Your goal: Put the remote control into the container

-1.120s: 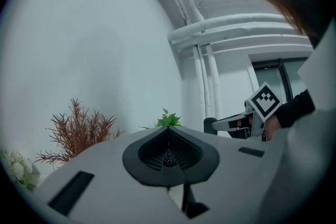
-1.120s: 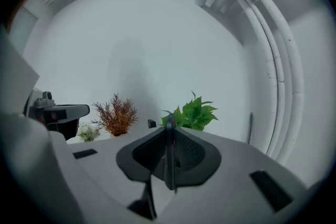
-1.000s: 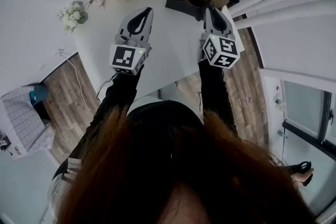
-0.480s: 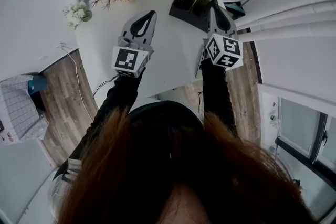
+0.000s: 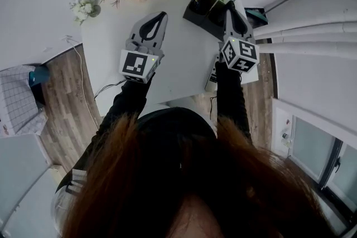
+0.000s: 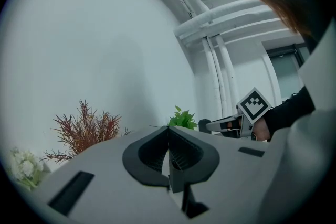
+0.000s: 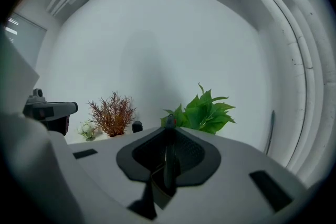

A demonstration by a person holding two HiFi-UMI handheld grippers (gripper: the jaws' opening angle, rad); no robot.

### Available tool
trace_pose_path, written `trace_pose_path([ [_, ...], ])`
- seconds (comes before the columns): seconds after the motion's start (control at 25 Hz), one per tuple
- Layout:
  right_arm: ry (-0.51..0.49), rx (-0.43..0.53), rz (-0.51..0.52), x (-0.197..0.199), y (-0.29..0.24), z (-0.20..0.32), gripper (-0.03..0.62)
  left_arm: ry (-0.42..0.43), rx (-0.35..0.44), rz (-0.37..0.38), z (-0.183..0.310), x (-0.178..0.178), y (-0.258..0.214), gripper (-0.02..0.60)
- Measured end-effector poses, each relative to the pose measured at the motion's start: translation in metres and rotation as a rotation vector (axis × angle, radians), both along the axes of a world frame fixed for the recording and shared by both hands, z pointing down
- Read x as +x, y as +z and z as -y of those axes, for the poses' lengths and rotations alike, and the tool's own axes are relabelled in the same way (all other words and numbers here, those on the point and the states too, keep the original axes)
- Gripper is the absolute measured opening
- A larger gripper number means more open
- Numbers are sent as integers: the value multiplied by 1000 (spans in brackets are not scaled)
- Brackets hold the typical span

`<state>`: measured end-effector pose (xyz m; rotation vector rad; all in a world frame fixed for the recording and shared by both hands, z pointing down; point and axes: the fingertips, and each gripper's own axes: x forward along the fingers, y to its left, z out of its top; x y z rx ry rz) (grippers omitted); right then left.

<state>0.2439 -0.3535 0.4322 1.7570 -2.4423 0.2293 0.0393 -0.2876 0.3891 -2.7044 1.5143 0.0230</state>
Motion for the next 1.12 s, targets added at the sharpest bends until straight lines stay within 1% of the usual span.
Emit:
trace_pose_path([
  [0.16, -16, -24, 5, 0, 15, 2, 60, -11, -11, 3, 3, 4, 7, 9],
  [0.68, -36, -109, 13, -1, 57, 3, 60, -5, -25, 24, 6, 19, 15, 9],
  [0.88, -34, -136, 13, 0, 71, 2, 61, -10, -31, 25, 6, 19, 16, 9],
  [1.04, -24, -142, 27, 2, 75, 3, 61, -16, -32, 25, 7, 17, 16, 9],
  [1.12, -28, -143, 18, 1, 75, 3, 61, -19, -32, 25, 7, 16, 16, 9],
])
